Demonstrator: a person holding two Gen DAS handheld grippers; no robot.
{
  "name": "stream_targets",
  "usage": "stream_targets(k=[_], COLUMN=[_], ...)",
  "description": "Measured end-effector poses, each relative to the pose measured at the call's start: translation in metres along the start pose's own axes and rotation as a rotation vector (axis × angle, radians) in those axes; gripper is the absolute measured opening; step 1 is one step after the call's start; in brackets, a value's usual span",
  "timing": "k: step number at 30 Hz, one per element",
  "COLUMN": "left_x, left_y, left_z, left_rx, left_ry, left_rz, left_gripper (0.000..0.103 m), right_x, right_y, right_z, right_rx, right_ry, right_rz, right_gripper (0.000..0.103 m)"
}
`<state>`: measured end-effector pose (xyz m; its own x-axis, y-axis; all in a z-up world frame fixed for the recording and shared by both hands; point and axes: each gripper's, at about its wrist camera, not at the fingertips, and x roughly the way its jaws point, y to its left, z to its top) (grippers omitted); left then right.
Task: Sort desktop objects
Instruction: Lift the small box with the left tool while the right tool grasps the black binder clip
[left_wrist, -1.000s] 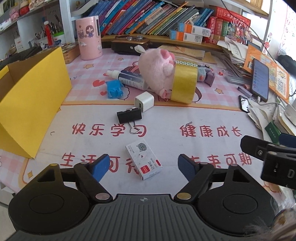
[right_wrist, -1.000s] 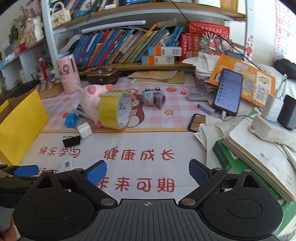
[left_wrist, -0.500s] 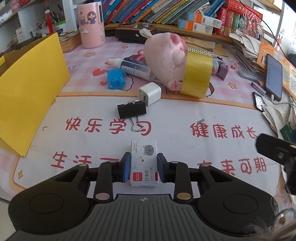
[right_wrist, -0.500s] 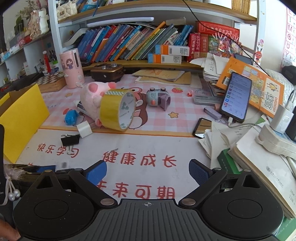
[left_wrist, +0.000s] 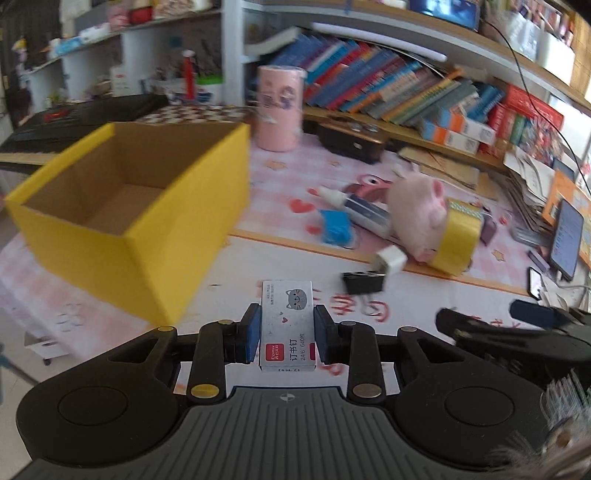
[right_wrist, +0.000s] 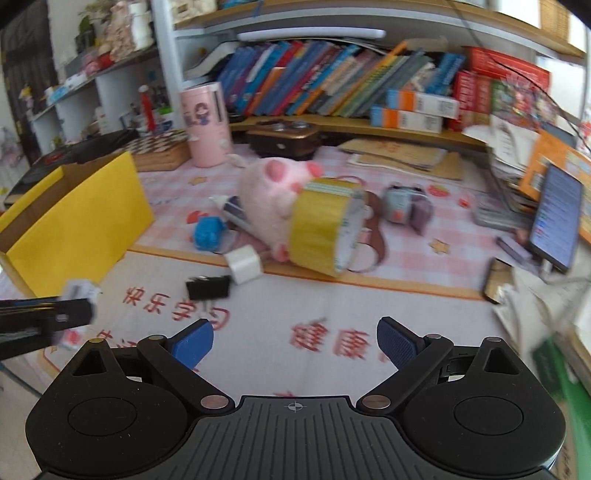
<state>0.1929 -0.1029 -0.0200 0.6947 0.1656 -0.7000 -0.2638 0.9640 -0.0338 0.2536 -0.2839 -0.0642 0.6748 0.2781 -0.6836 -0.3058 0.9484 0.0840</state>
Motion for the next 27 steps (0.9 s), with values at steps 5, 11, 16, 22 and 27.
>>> stream_targets(k=[5, 11, 16, 22, 27], left_x=[-0.013, -0.028, -0.038, -0.045, -0.048], left_y=[0.025, 0.044, 0.052, 0.065, 0.068], left_z=[-0.004, -0.010, -0.015, -0.019, -0.021], left_rx=[-0.031, -0.035, -0.023, -0.039, -0.041], left_ry=[0.000, -0.016, -0.030, -0.027, -0.031], left_rz=[0.058, 0.088, 0.092, 0.101, 0.101], left_gripper=[0.028, 0.028, 0.028, 0.028, 0.028], right_x=[0.024, 0.048, 0.065, 0.087, 0.095], right_y=[0.022, 0.051, 0.073, 0.084, 0.081], right_z=[0.005, 0.006, 0.004, 0.009, 0.014], right_rx=[-0.055, -0.108, -0.138, -0.129, -0.103], right_ry=[0.001, -0.002, 0.007, 0.016, 0.016], right_rz=[0.028, 0.054, 0.060, -0.002, -0.013], right_gripper=[0.091, 0.088, 0.082, 0.067, 0.050])
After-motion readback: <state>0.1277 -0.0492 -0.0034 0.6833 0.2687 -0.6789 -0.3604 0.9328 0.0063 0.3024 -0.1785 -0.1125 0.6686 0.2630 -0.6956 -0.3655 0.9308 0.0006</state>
